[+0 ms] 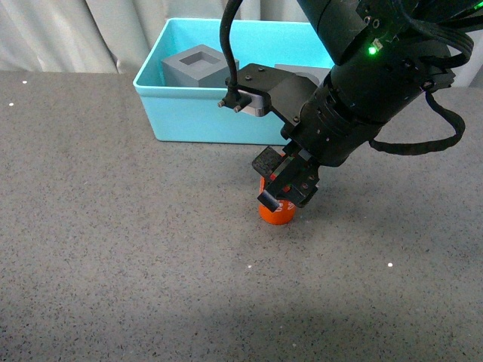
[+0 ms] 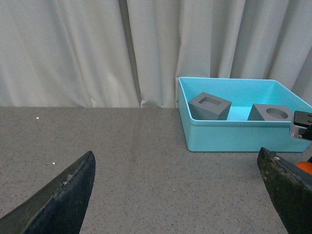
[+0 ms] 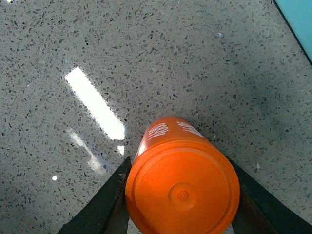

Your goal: Place gray and orange parts in blue box

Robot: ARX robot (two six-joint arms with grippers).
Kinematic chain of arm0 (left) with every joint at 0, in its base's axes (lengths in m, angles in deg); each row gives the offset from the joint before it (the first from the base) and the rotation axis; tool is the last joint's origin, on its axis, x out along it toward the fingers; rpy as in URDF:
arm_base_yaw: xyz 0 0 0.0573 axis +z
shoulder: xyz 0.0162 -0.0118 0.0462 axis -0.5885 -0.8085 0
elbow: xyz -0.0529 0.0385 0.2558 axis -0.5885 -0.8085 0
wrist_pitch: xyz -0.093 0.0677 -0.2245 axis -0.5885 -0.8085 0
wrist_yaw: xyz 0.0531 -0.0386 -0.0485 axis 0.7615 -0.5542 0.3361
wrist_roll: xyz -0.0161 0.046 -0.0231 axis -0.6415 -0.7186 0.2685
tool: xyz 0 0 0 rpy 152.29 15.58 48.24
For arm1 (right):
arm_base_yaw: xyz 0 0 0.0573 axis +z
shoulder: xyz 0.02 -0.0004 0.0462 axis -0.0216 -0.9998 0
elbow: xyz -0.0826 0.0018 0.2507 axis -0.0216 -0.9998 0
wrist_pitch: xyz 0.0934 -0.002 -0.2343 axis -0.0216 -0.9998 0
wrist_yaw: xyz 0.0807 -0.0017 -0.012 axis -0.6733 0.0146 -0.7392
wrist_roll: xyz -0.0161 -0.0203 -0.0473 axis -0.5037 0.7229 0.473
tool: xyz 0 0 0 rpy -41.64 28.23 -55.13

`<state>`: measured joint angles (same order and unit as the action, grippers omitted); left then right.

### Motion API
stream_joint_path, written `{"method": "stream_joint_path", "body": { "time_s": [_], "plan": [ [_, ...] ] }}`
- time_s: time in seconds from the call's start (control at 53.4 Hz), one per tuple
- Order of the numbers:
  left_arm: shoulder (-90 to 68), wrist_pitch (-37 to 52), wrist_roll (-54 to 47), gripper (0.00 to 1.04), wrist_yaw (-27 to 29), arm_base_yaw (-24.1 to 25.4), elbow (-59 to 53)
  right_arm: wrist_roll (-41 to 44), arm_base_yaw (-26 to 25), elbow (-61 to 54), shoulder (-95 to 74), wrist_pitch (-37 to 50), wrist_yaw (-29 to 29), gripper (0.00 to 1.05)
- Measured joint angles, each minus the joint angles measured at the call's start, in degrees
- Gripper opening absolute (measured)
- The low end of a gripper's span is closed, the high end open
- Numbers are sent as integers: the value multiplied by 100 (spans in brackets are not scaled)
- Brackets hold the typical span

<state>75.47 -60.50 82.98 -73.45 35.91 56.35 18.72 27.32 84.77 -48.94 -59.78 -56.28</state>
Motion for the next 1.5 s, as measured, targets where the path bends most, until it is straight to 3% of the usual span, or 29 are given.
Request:
{"method": "stream_joint_path", "body": {
  "time_s": [0.3,0.637,0.936,1.348,1.498],
  "plan": [
    [0,0,0,98,2,0,0,-544,-160,83,708,387,-289,45],
    [0,0,0,98,2,0,0,-1248,-389,1705,463,732,105,45],
    [0,0,0,98,2,0,0,-1394,-286,3665,-1366,-219,142,45],
    [0,0,0,98,2,0,0,-1460,-227,5278,-2581,-1329,164,45],
    [0,0,0,98,2,0,0,-1453,-232,6172,-3136,-2111,367,45]
  ]
}}
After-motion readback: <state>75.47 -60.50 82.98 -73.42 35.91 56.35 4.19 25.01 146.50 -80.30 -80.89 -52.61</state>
